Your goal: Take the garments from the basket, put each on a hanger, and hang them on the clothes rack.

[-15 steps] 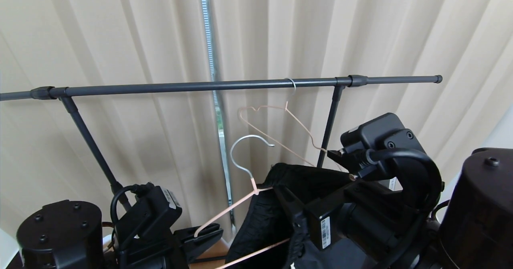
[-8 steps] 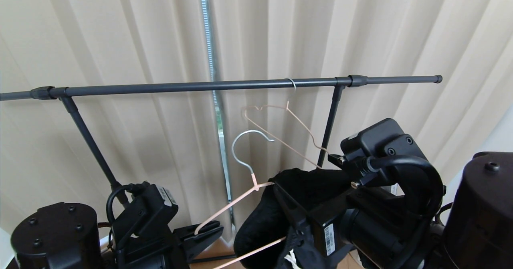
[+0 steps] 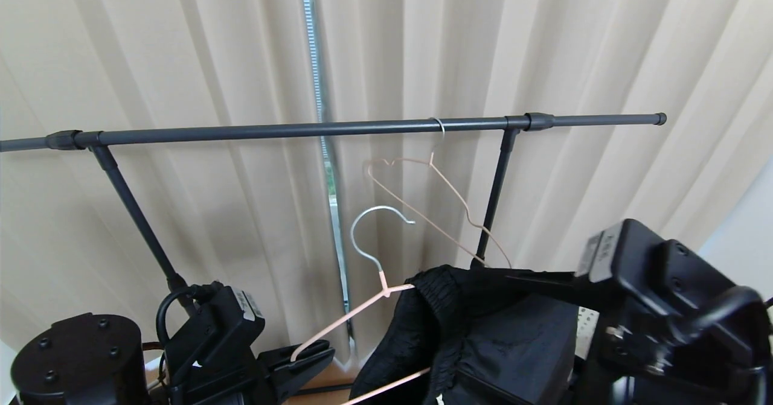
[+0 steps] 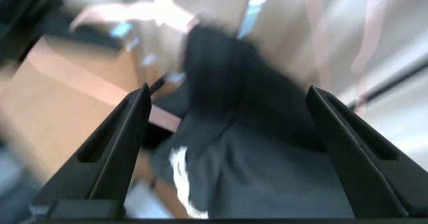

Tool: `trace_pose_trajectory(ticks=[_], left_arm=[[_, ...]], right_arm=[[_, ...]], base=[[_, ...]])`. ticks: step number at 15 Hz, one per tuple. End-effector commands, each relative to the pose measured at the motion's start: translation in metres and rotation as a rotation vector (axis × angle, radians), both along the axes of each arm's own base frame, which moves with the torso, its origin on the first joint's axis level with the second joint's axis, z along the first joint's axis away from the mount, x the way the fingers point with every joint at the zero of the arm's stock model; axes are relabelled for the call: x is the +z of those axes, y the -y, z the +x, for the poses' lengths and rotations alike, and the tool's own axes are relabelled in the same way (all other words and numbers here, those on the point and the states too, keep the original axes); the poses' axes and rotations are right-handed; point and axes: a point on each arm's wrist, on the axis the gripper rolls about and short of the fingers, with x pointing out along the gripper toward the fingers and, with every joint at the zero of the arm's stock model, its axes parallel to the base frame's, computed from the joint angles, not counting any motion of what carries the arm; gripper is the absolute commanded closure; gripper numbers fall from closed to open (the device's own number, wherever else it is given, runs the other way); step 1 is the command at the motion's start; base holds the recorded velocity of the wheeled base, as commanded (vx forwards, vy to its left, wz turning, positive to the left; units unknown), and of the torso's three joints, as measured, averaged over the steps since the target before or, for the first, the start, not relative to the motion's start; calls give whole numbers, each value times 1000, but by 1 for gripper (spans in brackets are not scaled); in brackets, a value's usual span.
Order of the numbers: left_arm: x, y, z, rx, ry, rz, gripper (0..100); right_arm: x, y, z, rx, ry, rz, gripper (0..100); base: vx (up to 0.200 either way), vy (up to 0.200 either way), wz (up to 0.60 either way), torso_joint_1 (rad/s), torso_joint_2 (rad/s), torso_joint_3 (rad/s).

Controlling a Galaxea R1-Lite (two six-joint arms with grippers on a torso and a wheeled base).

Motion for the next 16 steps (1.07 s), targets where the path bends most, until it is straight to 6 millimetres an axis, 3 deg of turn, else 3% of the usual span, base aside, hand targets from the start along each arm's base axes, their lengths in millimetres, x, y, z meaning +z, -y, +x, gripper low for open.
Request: trace_pose_trajectory(ticks=[1, 3, 8, 10, 13, 16], left_arm=[[-2, -1, -1, -1, -4, 7, 100], [-4, 0, -5, -19, -10, 18, 100], [-7, -1, -9, -76, -32, 16, 100], [-6, -1, -9, -76, -28, 13, 100], [-5, -1, -9, -77, -22, 8, 100], [-3, -1, -9, -76, -14, -1, 100]], right_arm=[[33, 46, -1, 53, 42, 11, 0], [49, 69, 23, 203, -35, -117, 0], [32, 71, 108, 528, -157, -230, 0], [30, 63, 123, 655, -173, -251, 0], [26, 55, 142, 706, -201, -250, 0], [20, 41, 143, 736, -233, -238, 0]], base=[[0, 0, 0, 0, 0, 0], [0, 0, 0, 0, 0, 0], [0, 0, 0, 0, 0, 0], [0, 0, 0, 0, 0, 0], [0, 0, 0, 0, 0, 0], [0, 0, 0, 0, 0, 0]])
